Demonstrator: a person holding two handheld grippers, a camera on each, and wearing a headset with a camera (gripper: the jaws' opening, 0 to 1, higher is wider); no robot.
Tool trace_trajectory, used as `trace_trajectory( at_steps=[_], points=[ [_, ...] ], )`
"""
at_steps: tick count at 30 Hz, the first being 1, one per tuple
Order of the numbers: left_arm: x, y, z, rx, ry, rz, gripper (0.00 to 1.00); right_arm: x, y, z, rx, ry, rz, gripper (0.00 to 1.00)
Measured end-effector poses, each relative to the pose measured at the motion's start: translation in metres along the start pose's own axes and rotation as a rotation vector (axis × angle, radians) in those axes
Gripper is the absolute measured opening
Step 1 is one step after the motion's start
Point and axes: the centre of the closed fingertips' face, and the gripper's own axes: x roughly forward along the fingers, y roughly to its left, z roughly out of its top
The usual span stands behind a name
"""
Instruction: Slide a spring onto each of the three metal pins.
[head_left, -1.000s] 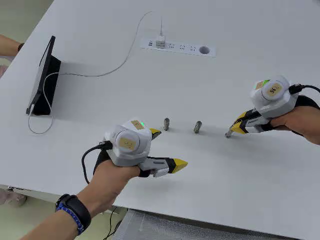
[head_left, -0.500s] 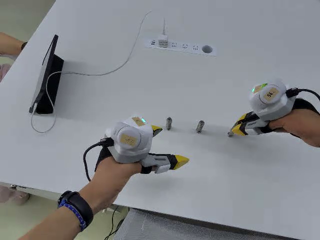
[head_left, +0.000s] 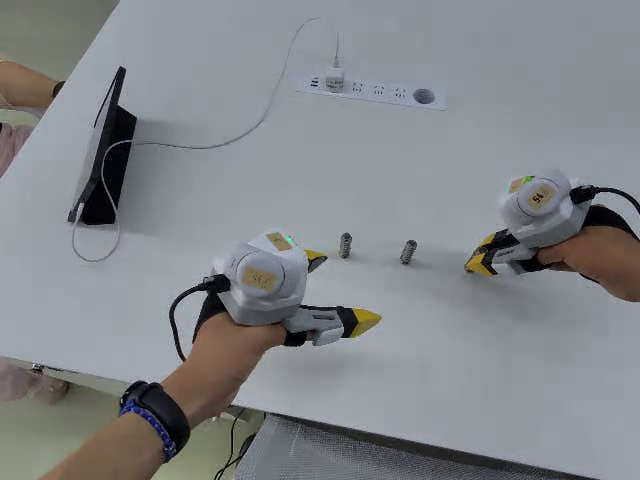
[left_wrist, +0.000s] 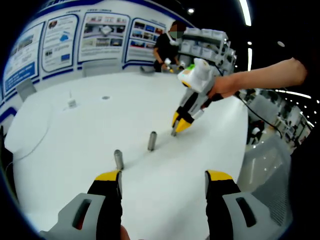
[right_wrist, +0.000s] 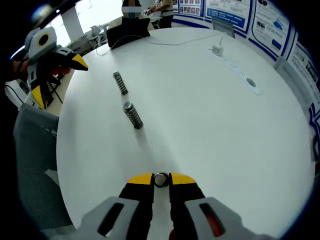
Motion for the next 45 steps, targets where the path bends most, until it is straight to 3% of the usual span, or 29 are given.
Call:
trace_trajectory(
  at_steps=[10,14,23,29,38,43,45],
  points=[
    [0.000,0.002,-0.001,-0.009,-0.002,0.003,0.68,-0.004,0.001,-0.008,0.026,-0.005,-0.016,0.21],
    [0.000,0.004,-0.004,-0.011,0.001,0.005,0.68,-0.009,-0.002,-0.018,0.079,-0.026,-0.047,0.24],
    [-0.005,0.015,-0.009,-0.019,0.011,0.017,0.68,-0.018,0.008,-0.039,0.214,-0.092,-0.096,0.35],
    [-0.009,0.020,-0.015,-0.019,0.026,0.022,0.68,-0.019,0.019,-0.050,0.243,-0.111,-0.119,0.38],
    [-0.015,0.024,-0.017,-0.031,0.022,0.034,0.67,-0.018,0.026,-0.042,0.332,-0.205,-0.165,0.41],
    [-0.019,0.027,-0.019,-0.037,0.020,0.038,0.67,-0.019,0.027,-0.032,0.443,-0.292,-0.193,0.42],
    [-0.021,0.028,-0.019,-0.045,0.017,0.040,0.67,-0.019,0.029,-0.033,0.464,-0.304,-0.199,0.42]
  ],
)
